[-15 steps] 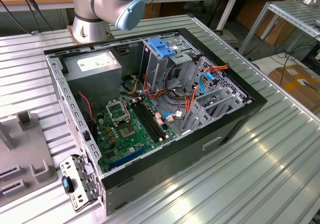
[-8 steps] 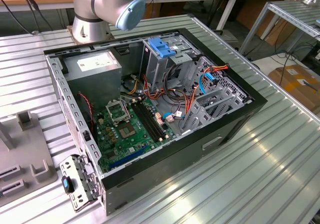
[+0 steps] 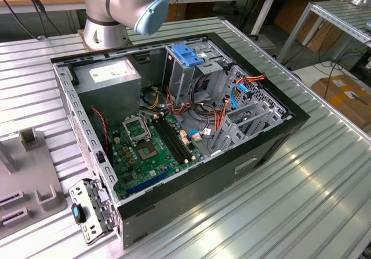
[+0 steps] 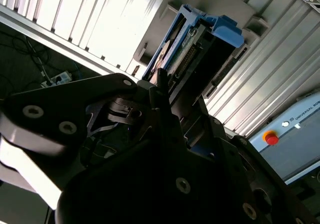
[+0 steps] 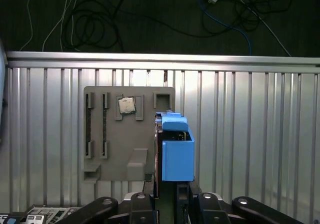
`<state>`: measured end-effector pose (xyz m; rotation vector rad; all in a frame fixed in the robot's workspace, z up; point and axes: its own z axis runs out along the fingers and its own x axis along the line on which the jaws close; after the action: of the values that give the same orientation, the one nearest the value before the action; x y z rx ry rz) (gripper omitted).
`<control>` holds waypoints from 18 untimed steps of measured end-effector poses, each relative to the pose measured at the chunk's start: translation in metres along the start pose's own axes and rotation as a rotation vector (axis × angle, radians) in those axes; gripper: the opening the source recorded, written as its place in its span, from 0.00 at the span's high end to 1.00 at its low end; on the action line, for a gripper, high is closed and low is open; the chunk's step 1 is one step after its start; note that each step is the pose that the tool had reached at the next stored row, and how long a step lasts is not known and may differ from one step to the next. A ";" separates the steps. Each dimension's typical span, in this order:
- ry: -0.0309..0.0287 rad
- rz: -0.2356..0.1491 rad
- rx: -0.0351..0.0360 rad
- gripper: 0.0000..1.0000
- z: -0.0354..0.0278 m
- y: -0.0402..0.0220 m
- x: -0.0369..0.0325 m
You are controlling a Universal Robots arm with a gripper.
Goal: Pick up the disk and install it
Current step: 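Pick up the disk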
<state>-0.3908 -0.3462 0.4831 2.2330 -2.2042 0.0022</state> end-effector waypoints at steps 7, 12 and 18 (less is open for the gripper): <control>0.0032 0.000 0.0000 0.65 -0.0033 -0.0001 -0.0001; 0.0047 0.000 0.0001 0.65 -0.0073 -0.0001 -0.0003; 0.0052 0.000 -0.0001 0.65 -0.0074 -0.0032 -0.0002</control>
<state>-0.3876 -0.3458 0.4905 2.2304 -2.2015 0.0078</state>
